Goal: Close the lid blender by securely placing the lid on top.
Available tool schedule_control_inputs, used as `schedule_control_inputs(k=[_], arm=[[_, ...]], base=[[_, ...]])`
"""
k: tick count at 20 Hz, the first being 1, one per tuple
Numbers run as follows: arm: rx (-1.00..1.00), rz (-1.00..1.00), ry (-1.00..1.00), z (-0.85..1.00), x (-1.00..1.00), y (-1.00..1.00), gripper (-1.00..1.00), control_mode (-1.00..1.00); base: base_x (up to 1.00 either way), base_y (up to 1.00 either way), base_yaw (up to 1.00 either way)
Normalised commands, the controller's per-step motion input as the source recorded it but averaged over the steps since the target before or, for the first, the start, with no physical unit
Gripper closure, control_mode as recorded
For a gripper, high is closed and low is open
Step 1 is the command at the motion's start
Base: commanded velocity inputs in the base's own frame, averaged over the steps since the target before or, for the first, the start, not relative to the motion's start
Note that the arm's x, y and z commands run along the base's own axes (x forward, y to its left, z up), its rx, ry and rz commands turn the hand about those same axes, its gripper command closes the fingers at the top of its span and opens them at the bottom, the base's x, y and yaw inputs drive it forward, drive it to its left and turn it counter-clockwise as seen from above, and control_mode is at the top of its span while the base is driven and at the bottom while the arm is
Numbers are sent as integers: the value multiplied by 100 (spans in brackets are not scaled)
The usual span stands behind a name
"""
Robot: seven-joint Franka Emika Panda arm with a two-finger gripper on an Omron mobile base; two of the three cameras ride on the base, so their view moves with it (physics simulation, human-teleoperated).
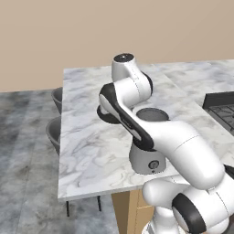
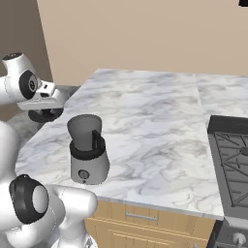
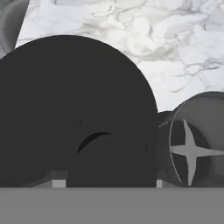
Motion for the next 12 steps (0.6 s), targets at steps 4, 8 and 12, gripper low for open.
schedule_control_inputs(k=[4, 8, 12], arm=[[-5, 0, -3, 8, 0, -65, 100, -100], [-1, 0, -1, 6, 2, -63, 100, -100], [0, 4, 0, 8, 23, -60, 100, -100]], base=[[0, 0, 0], [0, 0, 0], [0, 0, 0]])
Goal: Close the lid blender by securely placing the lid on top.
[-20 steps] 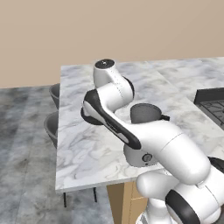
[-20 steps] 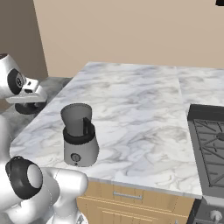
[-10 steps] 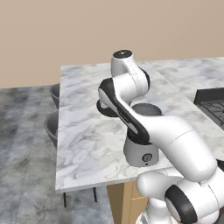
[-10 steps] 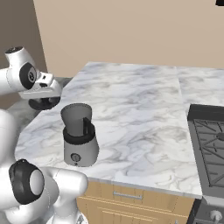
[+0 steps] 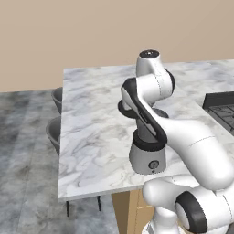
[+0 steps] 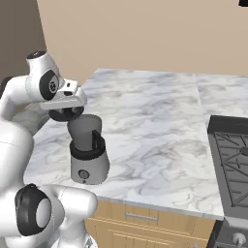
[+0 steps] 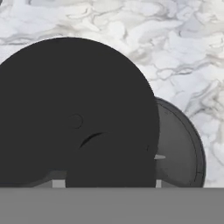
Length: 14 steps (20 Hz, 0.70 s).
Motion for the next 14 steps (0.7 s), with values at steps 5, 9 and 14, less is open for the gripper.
schedule_control_inputs(k=[5, 9, 14], arm=[[0, 6, 4, 0, 40, -46, 100, -100], [0, 12, 9, -2, 37, -33, 100, -100], [0, 17, 9, -3, 19, -37, 100, -100]], base=[[0, 0, 0], [0, 0, 0], [0, 0, 0]])
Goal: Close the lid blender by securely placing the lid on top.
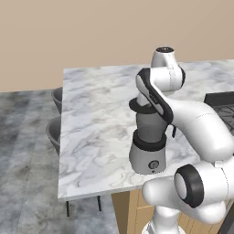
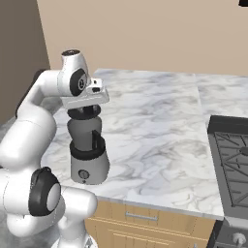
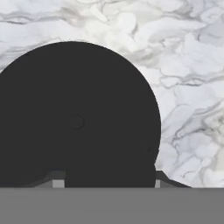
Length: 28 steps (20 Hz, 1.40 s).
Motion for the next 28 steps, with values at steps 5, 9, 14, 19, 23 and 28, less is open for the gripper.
schedule_control_inputs(k=[5, 9, 14, 19, 23, 28], arm=[[0, 12, 11, -12, 0, -25, 100, -100], [-2, 11, 15, -32, 0, -2, 100, -100], [-1, 8, 11, -35, 15, 0, 100, -100], [0, 4, -1, -19, 2, -2, 100, -100], [0, 1, -1, -1, -22, -3, 100, -100], [0, 0, 0, 0, -35, -2, 100, -100]], base=[[0, 0, 0], [0, 0, 0], [0, 0, 0], [0, 0, 0], [0, 0, 0], [0, 0, 0]])
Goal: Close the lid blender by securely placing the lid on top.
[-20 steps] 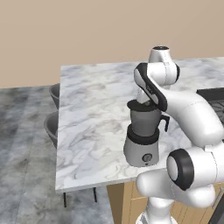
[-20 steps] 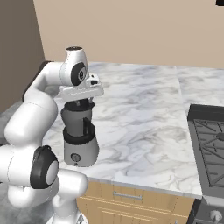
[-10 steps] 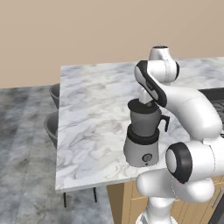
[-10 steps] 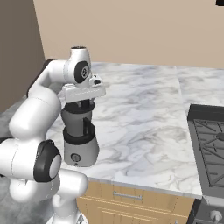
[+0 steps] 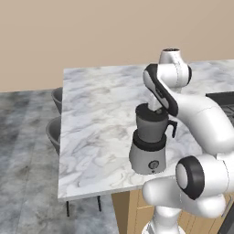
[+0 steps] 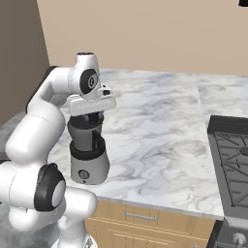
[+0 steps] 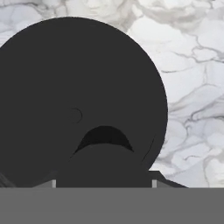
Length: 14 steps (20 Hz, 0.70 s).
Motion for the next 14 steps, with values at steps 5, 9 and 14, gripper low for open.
schedule_control_inputs(k=[5, 9, 14], arm=[[0, 0, 3, -2, 1, 0, 100, -100], [0, 0, 8, 0, 9, 0, 100, -100], [0, 0, 4, 0, 0, 0, 100, -100]], base=[[0, 0, 0], [0, 0, 0], [0, 0, 0]])
